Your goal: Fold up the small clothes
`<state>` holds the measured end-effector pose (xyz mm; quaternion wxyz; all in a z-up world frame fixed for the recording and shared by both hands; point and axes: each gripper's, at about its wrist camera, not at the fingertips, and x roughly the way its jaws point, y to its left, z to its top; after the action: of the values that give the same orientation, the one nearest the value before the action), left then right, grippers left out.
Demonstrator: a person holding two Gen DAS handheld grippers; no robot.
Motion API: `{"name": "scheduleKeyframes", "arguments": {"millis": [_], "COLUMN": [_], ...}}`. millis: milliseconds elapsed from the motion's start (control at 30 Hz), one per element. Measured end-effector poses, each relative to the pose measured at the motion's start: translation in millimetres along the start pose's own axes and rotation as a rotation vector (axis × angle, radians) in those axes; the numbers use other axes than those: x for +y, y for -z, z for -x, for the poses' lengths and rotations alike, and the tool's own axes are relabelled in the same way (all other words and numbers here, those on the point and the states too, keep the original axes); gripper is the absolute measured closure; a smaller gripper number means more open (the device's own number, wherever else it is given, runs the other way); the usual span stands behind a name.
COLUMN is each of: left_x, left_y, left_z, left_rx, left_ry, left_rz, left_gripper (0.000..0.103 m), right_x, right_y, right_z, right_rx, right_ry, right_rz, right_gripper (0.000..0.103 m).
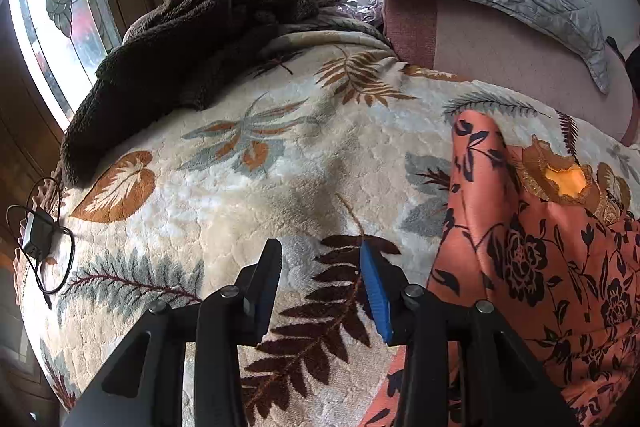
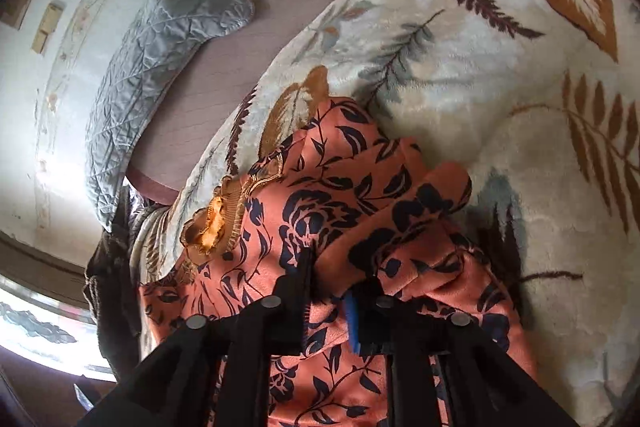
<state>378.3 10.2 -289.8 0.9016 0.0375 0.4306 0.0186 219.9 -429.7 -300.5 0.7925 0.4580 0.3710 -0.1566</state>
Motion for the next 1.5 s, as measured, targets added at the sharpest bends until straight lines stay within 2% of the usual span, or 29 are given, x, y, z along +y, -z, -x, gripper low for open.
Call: {"name": "scheduleKeyframes", "arguments": {"millis": [67,133,167,200,233,267,333,400,467,533,567,633,700,733,767,800,867,967,1067,1133,1200,1267,1333,1367,1433,1500], "left_x": [-9,-15,-16,-15,-13,-11,-12,-18,-25,-36,-43,-51,-57,-59,-59,-58,-54,-43,-22,-4,9,12,12,11,8,5], "left_y": [2,3,1,-1,-3,-6,-13,-18,-20,-19,-18,-14,-12,-11,-10,-9,-11,-14,-16,-15,-13,-7,-5,-7,-12,-18], "left_z": [1,2,2,2,2,3,5,2,-8,-23,-30,-40,-47,-51,-55,-57,-56,-51,-43,-40,-49,-64,-70,-67,-59,-43], "left_rx": [-0.017,-0.028,-0.03,-0.026,-0.02,-0.021,-0.021,-0.009,0.038,0.119,0.149,0.174,0.199,0.211,0.227,0.222,0.206,0.189,0.168,0.164,0.196,0.243,0.257,0.258,0.234,0.16], "left_ry": [-0.007,0.007,0.027,0.053,0.091,0.149,0.261,0.332,0.38,0.399,0.387,0.354,0.334,0.339,0.348,0.342,0.369,0.421,0.457,0.473,0.482,0.461,0.454,0.452,0.428,0.348], "left_rz": [-0.035,-0.059,-0.058,-0.043,-0.017,0.013,0.056,0.072,0.095,0.092,0.072,0.051,0.027,0.016,0.012,0.016,0.026,0.08,0.153,0.199,0.238,0.249,0.262,0.262,0.243,0.204], "left_gripper": [0.058,0.057,0.051,0.045,0.034,0.032,0.03,0.02,0.018,0.018,0.018,0.019,0.026,0.049,0.061,0.063,0.08,0.086,0.088,0.088,0.088,0.088,0.087,0.087,0.083,0.082], "right_x": [5,8,7,2,-4,-11,-30,-49,-60,-58,-55,-47,-39,-35,-32,-28,-23,-12,5,11,6,-6,-23,-31,-39,-32], "right_y": [-2,-3,-5,-7,-10,-14,-23,-27,-28,-29,-29,-27,-27,-26,-26,-25,-23,-23,-18,-16,-18,-23,-30,-34,-40,-41], "right_z": [-5,-6,-4,-2,-1,-1,-8,-15,-22,-23,-23,-22,-21,-21,-21,-22,-17,-4,16,16,5,-5,-1,5,19,29], "right_rx": [0.039,0.042,0.023,-0.002,-0.017,-0.017,0.002,0.01,0.017,0.012,0.002,-0.024,-0.044,-0.05,-0.057,-0.065,-0.094,-0.165,-0.249,-0.249,-0.194,-0.162,-0.19,-0.212,-0.266,-0.292], "right_ry": [-0.013,-0.03,-0.034,-0.046,-0.061,-0.077,-0.115,-0.164,-0.222,-0.228,-0.208,-0.162,-0.116,-0.098,-0.086,-0.08,-0.09,-0.149,-0.246,-0.271,-0.215,-0.085,0.025,0.048,0.018,-0.03], "right_rz": [0.03,0.066,0.069,0.056,0.032,-0.004,-0.106,-0.21,-0.272,-0.261,-0.238,-0.192,-0.136,-0.108,-0.086,-0.067,-0.04,0.022,0.111,0.13,0.091,0.025,-0.036,-0.064,-0.078,-0.016], "right_gripper": [0.069,0.05,0.037,0.036,0.035,0.033,0.033,0.033,0.035,0.056,0.07,0.072,0.075,0.075,0.075,0.075,0.076,0.08,0.08,0.08,0.08,0.079,0.078,0.078,0.078,0.077]}}
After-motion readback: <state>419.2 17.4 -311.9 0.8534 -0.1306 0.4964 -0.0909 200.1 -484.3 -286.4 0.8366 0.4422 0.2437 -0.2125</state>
